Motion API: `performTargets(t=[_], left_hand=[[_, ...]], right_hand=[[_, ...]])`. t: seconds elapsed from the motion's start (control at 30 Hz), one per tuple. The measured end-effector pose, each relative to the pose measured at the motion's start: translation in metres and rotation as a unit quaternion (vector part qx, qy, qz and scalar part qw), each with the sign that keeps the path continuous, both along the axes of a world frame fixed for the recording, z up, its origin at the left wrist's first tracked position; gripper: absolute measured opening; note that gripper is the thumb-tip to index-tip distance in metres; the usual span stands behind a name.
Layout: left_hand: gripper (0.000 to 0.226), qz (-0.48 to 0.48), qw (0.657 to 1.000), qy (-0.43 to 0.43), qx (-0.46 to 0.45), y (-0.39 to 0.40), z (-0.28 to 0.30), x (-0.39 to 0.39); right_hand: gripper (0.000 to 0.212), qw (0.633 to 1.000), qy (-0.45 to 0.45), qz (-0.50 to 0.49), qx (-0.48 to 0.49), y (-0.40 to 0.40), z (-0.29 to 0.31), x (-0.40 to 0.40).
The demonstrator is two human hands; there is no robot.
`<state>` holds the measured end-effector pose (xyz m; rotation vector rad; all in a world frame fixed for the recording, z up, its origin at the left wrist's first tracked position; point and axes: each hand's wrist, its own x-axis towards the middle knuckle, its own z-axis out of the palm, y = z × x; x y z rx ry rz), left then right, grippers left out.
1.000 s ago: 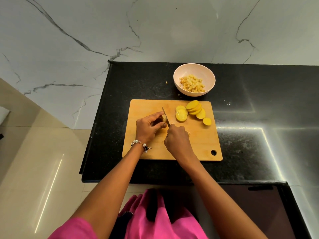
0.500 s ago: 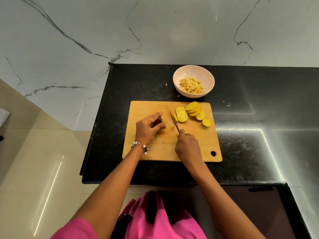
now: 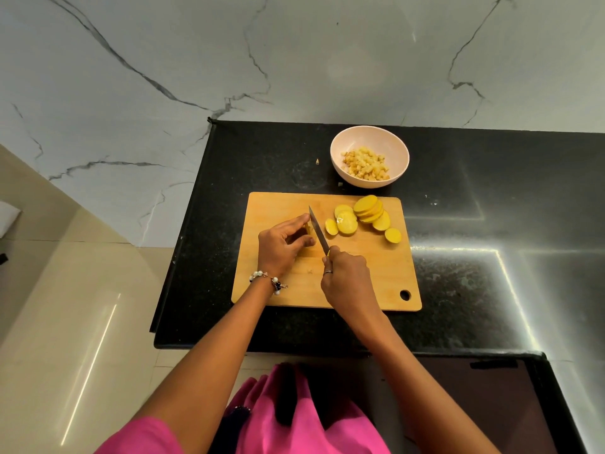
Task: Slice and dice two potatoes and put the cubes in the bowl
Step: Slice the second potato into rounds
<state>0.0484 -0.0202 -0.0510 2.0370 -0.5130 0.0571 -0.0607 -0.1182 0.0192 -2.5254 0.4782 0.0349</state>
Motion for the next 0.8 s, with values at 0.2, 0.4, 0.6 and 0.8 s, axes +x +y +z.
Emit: performTargets(t=[0.2,0.4,0.6,0.8], left_hand=[[0.044,0.000,1.000,-0.007,-0.002,-0.002,-0.001,0.000],[0.042,-0.006,1.000,-0.009,-0.007,-0.001,-0.001,0.000],[0.042,-0.010,1.000,-0.007,-0.007,-0.001,-0.002,0.001],[0.041,-0.005,1.000,-0.004,0.000,0.000,-0.003,0.002]], right_hand=[[0.025,0.998,0.041,0.005,-0.055,0.008,0.009,0.008],[0.025,0.997,0.035,0.032,-0.056,0.008,0.021,0.021],[0.029,0.995,0.065,0.028,-0.073,0.014,0.014,0.007],[0.031,0.994,0.057,0.054,-0.073,0.014,0.016,0.019]])
